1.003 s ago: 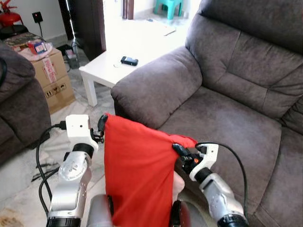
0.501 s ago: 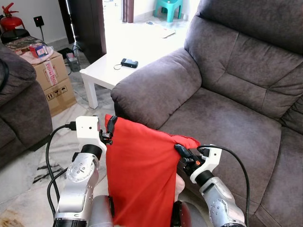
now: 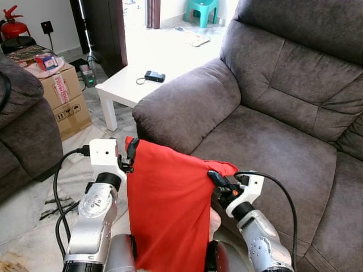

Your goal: Move the pillow to the sofa from floor

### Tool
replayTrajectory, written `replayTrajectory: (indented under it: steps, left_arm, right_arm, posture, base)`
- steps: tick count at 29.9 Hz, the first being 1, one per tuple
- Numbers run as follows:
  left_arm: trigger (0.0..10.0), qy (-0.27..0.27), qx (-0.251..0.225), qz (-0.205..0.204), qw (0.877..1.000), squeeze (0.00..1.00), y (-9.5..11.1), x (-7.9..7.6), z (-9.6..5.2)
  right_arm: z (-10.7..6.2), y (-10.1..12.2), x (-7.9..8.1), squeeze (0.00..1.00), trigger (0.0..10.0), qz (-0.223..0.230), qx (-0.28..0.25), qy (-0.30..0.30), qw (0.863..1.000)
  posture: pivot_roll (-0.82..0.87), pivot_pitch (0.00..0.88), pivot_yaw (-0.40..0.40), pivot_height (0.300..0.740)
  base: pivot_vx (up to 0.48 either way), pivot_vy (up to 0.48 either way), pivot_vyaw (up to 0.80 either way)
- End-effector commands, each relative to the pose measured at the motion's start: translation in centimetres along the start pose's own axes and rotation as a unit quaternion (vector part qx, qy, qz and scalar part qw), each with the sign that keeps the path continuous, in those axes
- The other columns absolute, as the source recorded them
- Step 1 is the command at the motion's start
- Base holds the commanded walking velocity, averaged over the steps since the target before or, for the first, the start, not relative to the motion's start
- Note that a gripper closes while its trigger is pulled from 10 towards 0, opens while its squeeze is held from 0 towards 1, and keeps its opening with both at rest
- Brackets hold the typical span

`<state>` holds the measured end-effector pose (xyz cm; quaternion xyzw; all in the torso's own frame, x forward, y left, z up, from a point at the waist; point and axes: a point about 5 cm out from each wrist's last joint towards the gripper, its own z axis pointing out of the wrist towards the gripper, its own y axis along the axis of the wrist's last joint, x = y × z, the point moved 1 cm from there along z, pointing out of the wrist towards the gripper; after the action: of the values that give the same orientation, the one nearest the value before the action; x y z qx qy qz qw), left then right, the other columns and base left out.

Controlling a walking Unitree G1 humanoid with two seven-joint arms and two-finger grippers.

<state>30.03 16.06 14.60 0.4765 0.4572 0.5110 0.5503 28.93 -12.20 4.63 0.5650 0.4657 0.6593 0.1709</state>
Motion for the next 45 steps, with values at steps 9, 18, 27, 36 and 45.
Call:
replayTrajectory:
  steps: [9, 18, 27, 36, 45]
  left_arm:
    - [10.0, -0.006, 0.005, 0.005, 1.000, 0.00, -0.21, -0.24, 0.19]
    - [10.0, -0.008, 0.005, 0.005, 1.000, 0.00, -0.21, -0.33, 0.44]
    - [10.0, -0.007, 0.004, 0.005, 1.000, 0.00, -0.18, -0.36, 0.52]
    - [10.0, -0.007, 0.006, 0.005, 1.000, 0.00, -0.25, -0.40, 0.31]
    - [10.0, -0.007, 0.006, 0.005, 1.000, 0.00, -0.30, -0.35, 0.33]
  right_arm:
    - [0.44, 3.71, 1.16, 0.00, 10.0, -0.031, -0.080, 0.019, 0.996]
    - [0.47, 4.02, 1.06, 0.00, 10.0, -0.033, -0.085, 0.017, 0.996]
    - [0.55, 4.05, 1.09, 0.00, 10.0, -0.032, -0.088, 0.014, 0.995]
    - [0.38, 3.87, 1.04, 0.00, 10.0, -0.034, -0.084, 0.014, 0.996]
    - [0.89, 4.43, 1.47, 0.00, 10.0, -0.037, -0.090, 0.027, 0.995]
  posture:
    - [0.16, 0.000, -0.124, 0.599]
    - [0.16, 0.000, -0.121, 0.648]
    - [0.16, 0.000, -0.119, 0.698]
    - [0.16, 0.000, -0.125, 0.740]
    - [0.16, 0.000, -0.124, 0.740]
  base:
    - [0.000, 0.000, 0.00]
    - [0.000, 0.000, 0.00]
    - [0.000, 0.000, 0.00]
    - [0.000, 0.000, 0.00]
    - [0.000, 0.000, 0.00]
